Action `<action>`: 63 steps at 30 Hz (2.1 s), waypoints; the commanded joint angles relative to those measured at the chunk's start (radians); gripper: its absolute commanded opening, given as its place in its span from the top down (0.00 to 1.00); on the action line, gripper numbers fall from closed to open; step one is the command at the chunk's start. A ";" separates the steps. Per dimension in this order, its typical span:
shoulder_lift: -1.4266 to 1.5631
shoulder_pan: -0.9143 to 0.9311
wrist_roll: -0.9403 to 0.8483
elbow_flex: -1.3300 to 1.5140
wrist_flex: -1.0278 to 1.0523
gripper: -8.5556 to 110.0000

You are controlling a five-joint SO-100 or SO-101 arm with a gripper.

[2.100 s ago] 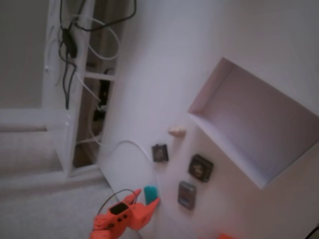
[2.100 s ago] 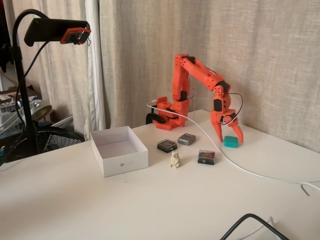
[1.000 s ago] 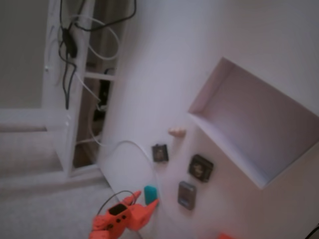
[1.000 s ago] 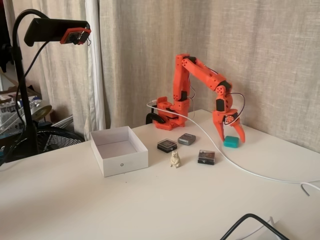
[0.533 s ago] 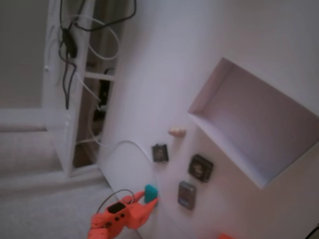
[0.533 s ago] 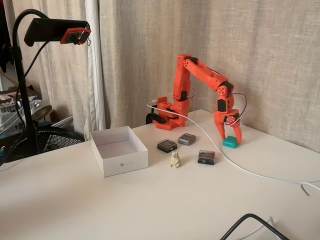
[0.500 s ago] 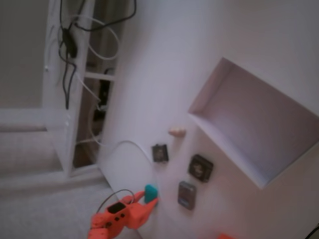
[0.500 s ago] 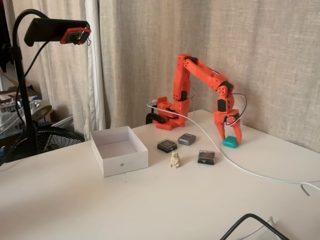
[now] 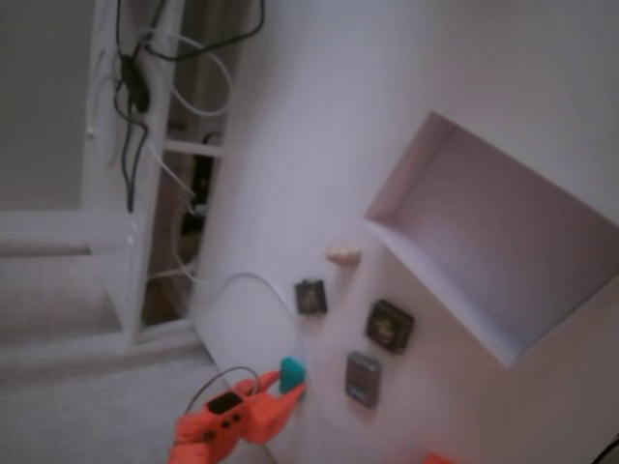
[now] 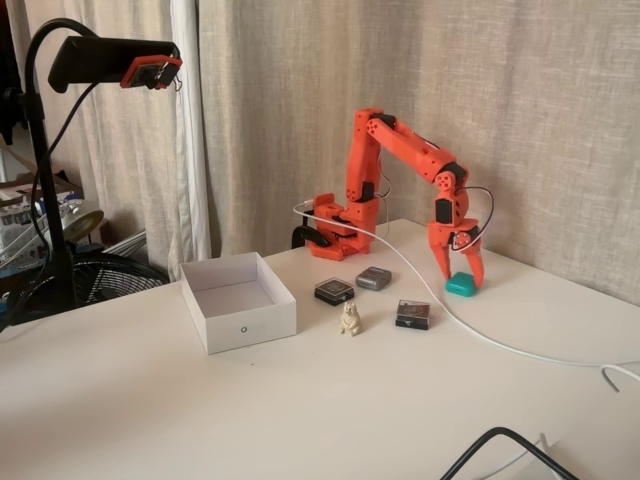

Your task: Grasp the green cube and put it in the bin.

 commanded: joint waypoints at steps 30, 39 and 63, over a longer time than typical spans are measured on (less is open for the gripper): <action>0.018 0.044 -0.002 -0.058 -0.005 1.00; 0.058 0.058 -0.002 -0.245 0.121 1.00; 0.440 0.897 -0.029 -0.422 0.695 1.00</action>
